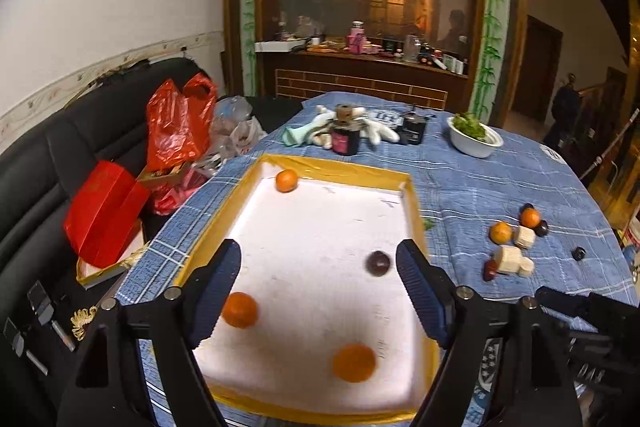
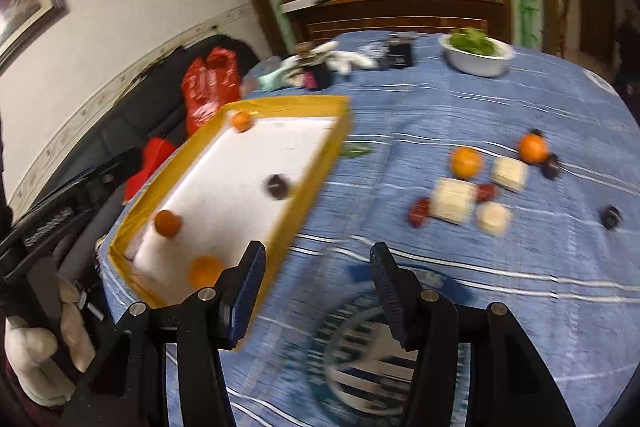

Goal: Organize fruits

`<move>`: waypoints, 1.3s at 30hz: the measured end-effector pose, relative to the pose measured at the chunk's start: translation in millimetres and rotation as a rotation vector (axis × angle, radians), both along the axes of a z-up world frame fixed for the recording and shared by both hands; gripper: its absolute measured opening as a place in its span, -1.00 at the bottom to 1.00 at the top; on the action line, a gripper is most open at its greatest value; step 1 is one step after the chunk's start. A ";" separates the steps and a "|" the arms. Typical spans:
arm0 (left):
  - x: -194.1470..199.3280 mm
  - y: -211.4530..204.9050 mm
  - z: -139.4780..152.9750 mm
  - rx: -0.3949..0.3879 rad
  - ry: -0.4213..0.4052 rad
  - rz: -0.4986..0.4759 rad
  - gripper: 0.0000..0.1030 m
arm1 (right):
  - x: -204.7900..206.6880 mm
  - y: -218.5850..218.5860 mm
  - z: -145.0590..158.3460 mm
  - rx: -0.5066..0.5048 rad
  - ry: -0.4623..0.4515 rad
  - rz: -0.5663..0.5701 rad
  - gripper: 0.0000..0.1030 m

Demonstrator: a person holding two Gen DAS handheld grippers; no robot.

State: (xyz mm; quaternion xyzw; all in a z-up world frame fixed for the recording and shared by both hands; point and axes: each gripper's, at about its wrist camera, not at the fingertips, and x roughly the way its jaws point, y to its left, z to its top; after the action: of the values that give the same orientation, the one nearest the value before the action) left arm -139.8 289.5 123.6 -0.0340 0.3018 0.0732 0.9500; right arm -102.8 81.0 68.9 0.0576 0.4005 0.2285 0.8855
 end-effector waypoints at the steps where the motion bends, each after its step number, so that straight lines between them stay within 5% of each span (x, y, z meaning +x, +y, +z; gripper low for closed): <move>1: -0.5 -6.9 0.9 0.000 0.004 -0.021 0.58 | -1.0 -11.6 -0.2 0.003 0.002 -0.019 0.15; 9: 2.5 -45.3 -6.1 -0.042 0.058 -0.127 0.65 | -6.0 -129.3 -7.3 -0.058 0.012 -0.247 0.25; 16: 13.3 -116.7 -37.9 -0.092 0.184 -0.337 0.65 | 3.8 -213.2 -24.2 -0.094 0.063 -0.418 0.25; 22: 32.5 -163.1 -69.2 -0.084 0.260 -0.402 0.65 | 16.4 -226.4 -41.8 -0.102 0.101 -0.446 0.25; 27: 61.0 -177.0 -96.4 -0.080 0.335 -0.348 0.65 | 40.0 -230.1 -60.6 -0.139 0.144 -0.470 0.28; 31: 75.1 -179.7 -111.1 -0.065 0.356 -0.310 0.65 | 52.4 -230.4 -63.3 -0.145 0.133 -0.487 0.72; 39: 88.3 -179.5 -116.8 -0.064 0.351 -0.278 0.70 | 65.1 -225.4 -69.7 -0.212 0.141 -0.475 1.00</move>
State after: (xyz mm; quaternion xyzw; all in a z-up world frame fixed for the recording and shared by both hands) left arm -51.5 110.0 6.8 -0.0092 0.4663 -0.0631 0.8823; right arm -37.7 -144.4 -0.7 0.0726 0.4580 -0.0332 0.8853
